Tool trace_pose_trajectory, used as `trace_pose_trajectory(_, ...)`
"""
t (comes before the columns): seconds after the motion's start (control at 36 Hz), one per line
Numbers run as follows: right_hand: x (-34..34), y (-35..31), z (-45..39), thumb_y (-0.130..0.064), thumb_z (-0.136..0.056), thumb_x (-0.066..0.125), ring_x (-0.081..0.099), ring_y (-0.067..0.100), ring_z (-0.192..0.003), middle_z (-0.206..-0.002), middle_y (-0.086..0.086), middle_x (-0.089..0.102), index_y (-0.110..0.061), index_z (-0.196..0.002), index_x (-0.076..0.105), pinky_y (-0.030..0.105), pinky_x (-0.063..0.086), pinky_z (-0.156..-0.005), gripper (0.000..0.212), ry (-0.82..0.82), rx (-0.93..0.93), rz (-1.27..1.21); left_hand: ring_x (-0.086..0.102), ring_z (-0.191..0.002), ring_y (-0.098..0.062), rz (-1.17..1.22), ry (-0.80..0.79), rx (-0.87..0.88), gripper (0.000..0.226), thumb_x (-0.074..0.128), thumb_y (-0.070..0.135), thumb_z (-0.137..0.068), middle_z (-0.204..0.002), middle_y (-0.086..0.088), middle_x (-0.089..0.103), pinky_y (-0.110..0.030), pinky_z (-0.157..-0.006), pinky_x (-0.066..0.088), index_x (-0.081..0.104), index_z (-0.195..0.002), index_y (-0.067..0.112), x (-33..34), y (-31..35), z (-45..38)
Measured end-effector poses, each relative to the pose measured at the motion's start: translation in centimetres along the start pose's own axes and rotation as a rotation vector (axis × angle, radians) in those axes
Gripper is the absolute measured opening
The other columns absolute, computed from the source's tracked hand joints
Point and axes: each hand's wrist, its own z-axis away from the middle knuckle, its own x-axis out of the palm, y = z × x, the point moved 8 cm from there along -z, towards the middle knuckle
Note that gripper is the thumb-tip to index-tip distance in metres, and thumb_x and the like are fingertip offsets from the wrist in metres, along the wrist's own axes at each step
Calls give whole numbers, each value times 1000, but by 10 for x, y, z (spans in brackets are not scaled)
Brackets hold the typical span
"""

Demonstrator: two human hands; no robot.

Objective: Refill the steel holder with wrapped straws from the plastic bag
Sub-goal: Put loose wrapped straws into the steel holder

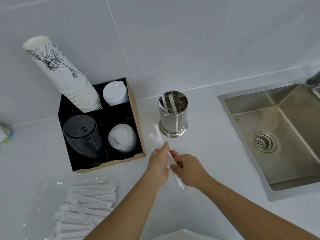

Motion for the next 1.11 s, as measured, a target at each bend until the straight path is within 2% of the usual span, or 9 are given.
trace_pose_trajectory(0.22, 11, 5, 10, -35, -92, 57, 51, 9, -52, -59, -9, 57, -28, -66, 56, 22, 42, -53, 27, -12, -23, -26, 59, -52, -13, 69, 121, 164, 31, 52, 39, -98, -47, 5, 54, -33, -65, 53, 54, -81, 12, -10, 10, 2)
trace_pose_trajectory(0.28, 15, 11, 13, -36, -92, 59, 58, 9, -62, -78, -10, 63, -28, -88, 65, 21, 46, -59, 11, -47, -8, -10, 46, -46, -11, 57, 127, 219, 33, 53, 40, -96, -47, 6, 42, -29, -58, 48, 49, -75, 15, -10, 16, 4)
trace_pose_trajectory(0.33, 20, 18, 17, -37, -91, 61, 58, 7, -68, -97, -9, 63, -28, -118, 62, 17, 44, -62, 28, -78, 14, 22, 36, -44, -9, 41, 137, 271, 37, 57, 44, -93, -46, 8, 35, -28, -53, 43, 45, -69, 17, -9, 23, 7)
trace_pose_trajectory(0.39, 23, 20, 18, -37, -92, 60, 54, 5, -65, -102, -5, 62, -26, -126, 58, 15, 40, -59, 35, -102, 14, 48, 34, -40, -8, 16, 141, 308, 42, 62, 45, -90, -44, 8, 32, -27, -52, 42, 44, -64, 18, -7, 28, 11)
trace_pose_trajectory(0.64, 32, 37, 12, -26, -94, 51, 60, 12, -55, -75, 3, 63, -16, -93, 63, 21, 50, -49, 16, -160, 198, -240, 43, -46, -11, -24, -31, 433, 50, 67, 34, -87, -45, 5, 39, -30, -62, 44, 45, -43, 28, 8, 38, 24)
trace_pose_trajectory(0.69, 31, 41, 8, -27, -94, 50, 59, 12, -54, -76, 4, 63, -12, -93, 65, 20, 48, -48, 21, -130, 235, -281, 56, -54, -9, -129, -64, 467, 43, 68, 36, -85, -49, 5, 51, -27, -69, 46, 52, -45, 30, 10, 37, 27)
trace_pose_trajectory(0.81, 27, 39, 2, -27, -97, 48, 58, 14, -60, -79, 6, 63, -7, -102, 65, 24, 50, -53, 26, -79, 168, -261, 58, -58, 4, -368, -73, 534, 31, 68, 48, -76, -59, 14, 60, -9, -52, 46, 56, -53, 32, 12, 34, 34)
trace_pose_trajectory(1.0, 24, 26, 0, -29, -95, 57, 61, 15, -89, -101, -2, 67, -23, -113, 66, 26, 50, -80, 20, -19, -45, -68, 56, -60, -3, -675, -17, 712, 36, 59, 45, -90, -68, 2, 57, -15, -53, 46, 57, -79, 11, 5, 43, 43)
trace_pose_trajectory(1.11, 19, 22, 3, -32, -93, 61, 56, 10, -83, -105, -9, 60, -24, -119, 64, 23, 45, -79, 27, 46, -80, -76, 60, -61, -5, -688, -49, 697, 29, 63, 43, -90, -66, 5, 59, -14, -54, 47, 59, -77, 17, 8, 45, 47)
